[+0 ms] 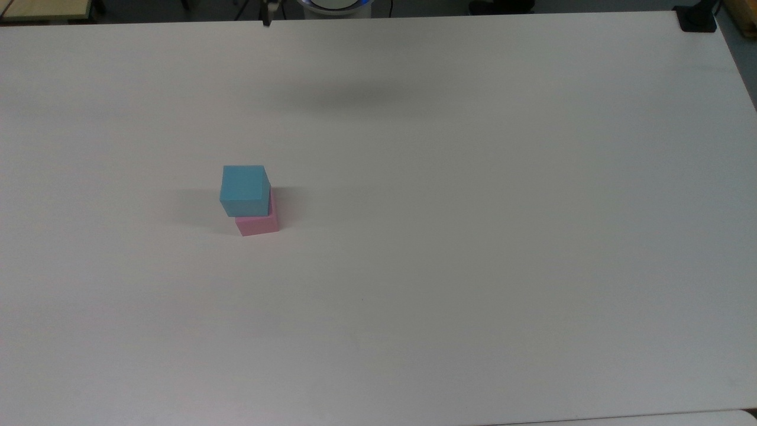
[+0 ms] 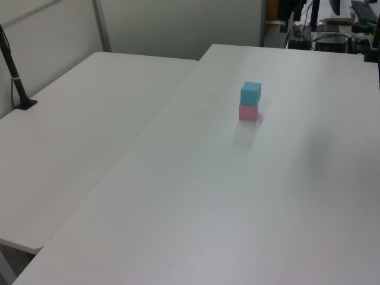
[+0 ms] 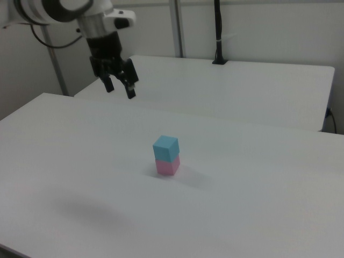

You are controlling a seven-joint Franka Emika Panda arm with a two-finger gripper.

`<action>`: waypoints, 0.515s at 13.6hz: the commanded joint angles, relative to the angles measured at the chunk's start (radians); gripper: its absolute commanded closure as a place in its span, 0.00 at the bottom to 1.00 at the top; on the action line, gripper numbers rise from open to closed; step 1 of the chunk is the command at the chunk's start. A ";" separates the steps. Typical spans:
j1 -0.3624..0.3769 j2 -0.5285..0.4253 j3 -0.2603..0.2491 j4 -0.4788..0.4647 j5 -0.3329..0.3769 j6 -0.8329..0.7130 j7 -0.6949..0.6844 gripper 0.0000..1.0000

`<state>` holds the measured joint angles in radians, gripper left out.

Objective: Put blue cube on pink cube

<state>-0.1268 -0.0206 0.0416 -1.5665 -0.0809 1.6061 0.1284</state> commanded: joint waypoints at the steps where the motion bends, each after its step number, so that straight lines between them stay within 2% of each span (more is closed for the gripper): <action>1: 0.149 -0.048 -0.116 -0.029 0.012 -0.020 0.068 0.00; 3: 0.183 -0.061 -0.160 -0.035 0.023 -0.018 0.030 0.00; 5: 0.177 -0.058 -0.160 -0.037 0.024 -0.017 -0.134 0.00; 7: 0.177 -0.056 -0.160 -0.040 0.024 -0.009 -0.170 0.00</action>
<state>0.0325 -0.0542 -0.0971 -1.5778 -0.0782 1.5991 0.0326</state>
